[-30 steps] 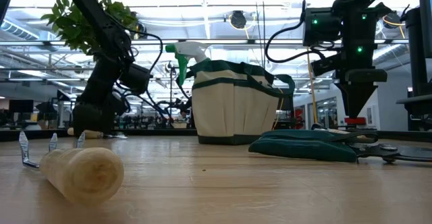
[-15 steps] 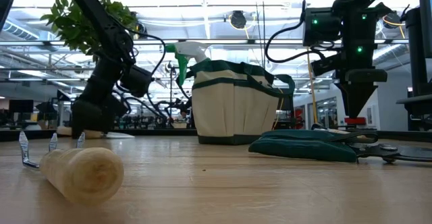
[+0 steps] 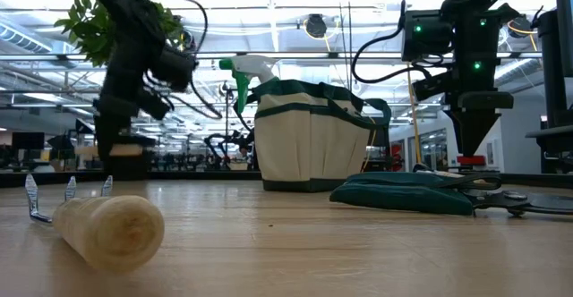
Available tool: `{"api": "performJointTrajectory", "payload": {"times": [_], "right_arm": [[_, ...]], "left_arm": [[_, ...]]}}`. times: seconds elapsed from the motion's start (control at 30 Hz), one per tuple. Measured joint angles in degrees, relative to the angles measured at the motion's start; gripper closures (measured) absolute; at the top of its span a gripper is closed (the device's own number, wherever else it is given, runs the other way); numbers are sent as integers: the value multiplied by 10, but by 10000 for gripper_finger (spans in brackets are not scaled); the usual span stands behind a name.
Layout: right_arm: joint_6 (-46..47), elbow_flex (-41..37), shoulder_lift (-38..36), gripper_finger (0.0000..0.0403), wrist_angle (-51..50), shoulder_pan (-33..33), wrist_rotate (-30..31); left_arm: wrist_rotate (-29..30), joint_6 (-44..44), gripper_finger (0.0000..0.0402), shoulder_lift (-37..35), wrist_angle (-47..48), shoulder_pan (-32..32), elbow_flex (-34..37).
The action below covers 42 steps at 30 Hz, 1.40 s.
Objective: Pick & Place Garden tools in Gardening bag
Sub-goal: Put the left light brown trowel into the light brown gardening bag
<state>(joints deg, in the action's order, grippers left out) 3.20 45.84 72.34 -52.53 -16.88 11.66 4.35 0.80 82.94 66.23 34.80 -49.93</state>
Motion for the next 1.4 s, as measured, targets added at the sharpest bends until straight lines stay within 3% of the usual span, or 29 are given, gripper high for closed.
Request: {"api": "performJointTrajectory", "payload": {"times": [0.3,0.7,1.07,1.4], "right_arm": [[0,0,0,245,0,0,0],[-2,0,0,245,1,0,0],[-13,0,0,245,9,0,0],[-40,0,0,245,24,0,1]], "left_arm": [[-93,105,327,-100,9,-64,-1],[-174,287,327,-140,-31,-167,-1],[-210,440,327,-169,-163,-240,-2],[-208,559,327,-186,-313,-289,-2]]}}
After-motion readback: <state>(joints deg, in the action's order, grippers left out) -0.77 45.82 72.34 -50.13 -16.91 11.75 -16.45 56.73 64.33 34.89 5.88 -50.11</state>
